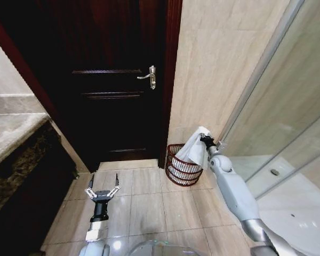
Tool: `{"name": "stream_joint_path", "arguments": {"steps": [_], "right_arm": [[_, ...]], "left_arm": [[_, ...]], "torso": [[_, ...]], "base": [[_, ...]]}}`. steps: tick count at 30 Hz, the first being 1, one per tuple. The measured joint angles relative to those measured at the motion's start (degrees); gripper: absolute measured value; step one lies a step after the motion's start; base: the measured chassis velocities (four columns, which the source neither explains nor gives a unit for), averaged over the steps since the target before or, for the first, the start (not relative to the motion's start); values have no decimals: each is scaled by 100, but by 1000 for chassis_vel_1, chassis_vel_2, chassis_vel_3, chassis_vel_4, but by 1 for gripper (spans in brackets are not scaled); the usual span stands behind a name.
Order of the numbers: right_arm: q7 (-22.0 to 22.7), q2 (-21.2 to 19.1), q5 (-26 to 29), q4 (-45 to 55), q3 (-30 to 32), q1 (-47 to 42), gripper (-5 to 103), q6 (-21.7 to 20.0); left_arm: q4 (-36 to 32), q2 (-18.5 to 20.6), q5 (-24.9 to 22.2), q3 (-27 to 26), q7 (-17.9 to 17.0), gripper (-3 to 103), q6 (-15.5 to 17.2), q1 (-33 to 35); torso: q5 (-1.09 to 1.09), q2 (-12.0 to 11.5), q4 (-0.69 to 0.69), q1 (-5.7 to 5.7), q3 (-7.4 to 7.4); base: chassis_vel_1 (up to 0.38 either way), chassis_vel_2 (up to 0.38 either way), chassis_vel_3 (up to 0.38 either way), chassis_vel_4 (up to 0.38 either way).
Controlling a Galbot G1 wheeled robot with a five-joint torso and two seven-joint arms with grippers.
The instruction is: Discard the used towel into the hamper.
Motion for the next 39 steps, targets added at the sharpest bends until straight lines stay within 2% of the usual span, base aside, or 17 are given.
{"name": "stream_joint_path", "arguments": {"steps": [14,20,26,34,39], "right_arm": [[-5,-8,-29,-76,2,67,8,100],[17,-75,-16,26,75,-8,8,131],[288,-109,67,655,326,-557,8,134],[76,81,-409,1373,903,-1435,8,295],[38,120,-568,1551,1011,-1645,8,264]], "left_arm": [[-18,0,-2,-14,1,100,-84,55],[-17,0,30,-4,10,100,-98,30],[22,0,97,16,38,100,-61,-23],[102,0,123,44,54,100,-62,-64],[110,0,127,45,54,100,-77,-62]], "torso": [[0,-330,1,-131,-198],[0,-359,0,-146,-214],[0,-349,1,-143,-207],[1,-328,0,-134,-195],[-1,-320,0,-131,-190]], "base": [[0,0,0,0],[0,0,0,0],[0,0,0,0],[0,0,0,0],[0,0,0,0]]}}
